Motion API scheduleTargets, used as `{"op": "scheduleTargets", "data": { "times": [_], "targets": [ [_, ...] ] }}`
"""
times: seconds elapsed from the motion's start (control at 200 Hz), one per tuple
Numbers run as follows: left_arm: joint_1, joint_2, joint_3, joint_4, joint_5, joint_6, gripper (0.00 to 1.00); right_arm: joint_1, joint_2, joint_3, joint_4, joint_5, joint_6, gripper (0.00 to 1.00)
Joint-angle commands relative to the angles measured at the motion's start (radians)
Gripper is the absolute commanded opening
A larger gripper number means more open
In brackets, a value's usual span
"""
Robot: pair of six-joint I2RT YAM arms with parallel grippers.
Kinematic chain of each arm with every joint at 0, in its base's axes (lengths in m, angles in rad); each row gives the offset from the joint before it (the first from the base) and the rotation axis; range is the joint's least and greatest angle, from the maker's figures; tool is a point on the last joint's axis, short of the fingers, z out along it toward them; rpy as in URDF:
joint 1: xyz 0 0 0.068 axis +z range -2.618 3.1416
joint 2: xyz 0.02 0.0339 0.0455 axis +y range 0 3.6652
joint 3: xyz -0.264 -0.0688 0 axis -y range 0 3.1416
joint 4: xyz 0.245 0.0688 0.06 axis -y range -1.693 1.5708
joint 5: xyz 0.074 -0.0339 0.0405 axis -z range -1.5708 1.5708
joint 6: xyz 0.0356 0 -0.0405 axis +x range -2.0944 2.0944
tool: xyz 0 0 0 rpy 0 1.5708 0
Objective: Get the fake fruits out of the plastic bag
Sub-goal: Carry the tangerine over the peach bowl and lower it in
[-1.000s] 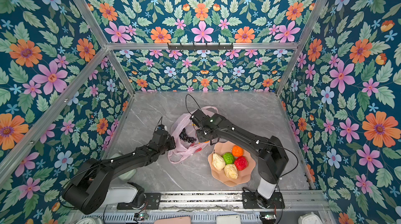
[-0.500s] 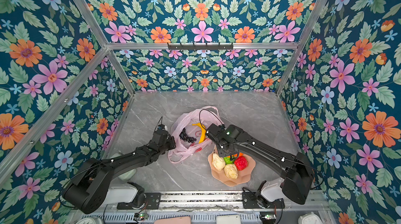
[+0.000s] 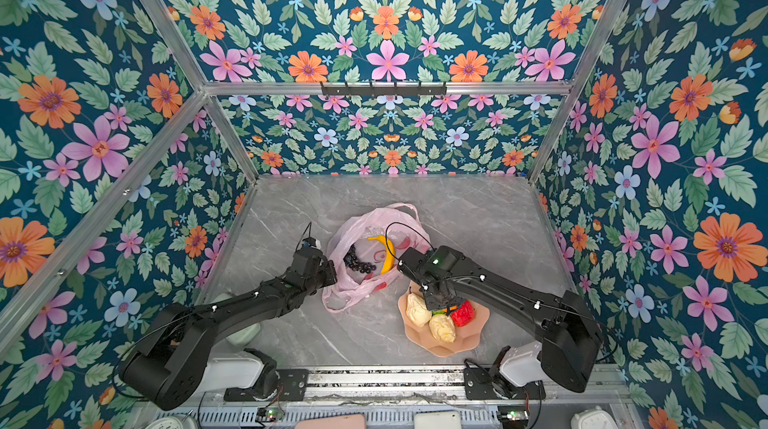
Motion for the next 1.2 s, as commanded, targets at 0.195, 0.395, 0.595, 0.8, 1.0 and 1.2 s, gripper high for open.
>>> {"op": "scheduleTargets", "data": {
  "times": [0.195, 0.395, 0.595, 0.8, 1.0, 1.2],
  "targets": [
    [-0.001, -0.003, 0.007, -0.007, -0.005, 0.009, 0.0, 0.024, 0.056, 0.053, -0.057, 0.092, -0.006, 0.36],
    [-0.001, -0.003, 0.001, -0.001, -0.005, 0.011, 0.0, 0.04, 0.117, 0.076, -0.132, 0.175, 0.029, 0.36],
    [-0.001, -0.012, -0.012, -0.001, -0.007, 0.009, 0.0, 0.04, 0.153, 0.092, -0.143, 0.222, 0.035, 0.36],
    [-0.001, -0.015, -0.016, 0.002, -0.008, 0.008, 0.0, 0.059, 0.205, 0.092, -0.139, 0.248, 0.038, 0.38],
    [0.0, -0.015, -0.016, 0.0, -0.007, 0.006, 0.0, 0.08, 0.226, 0.092, -0.14, 0.255, 0.048, 0.39],
    [-0.001, -0.018, -0.016, 0.0, -0.005, 0.006, 0.0, 0.093, 0.267, 0.081, -0.132, 0.247, 0.056, 0.4]
  ]
}}
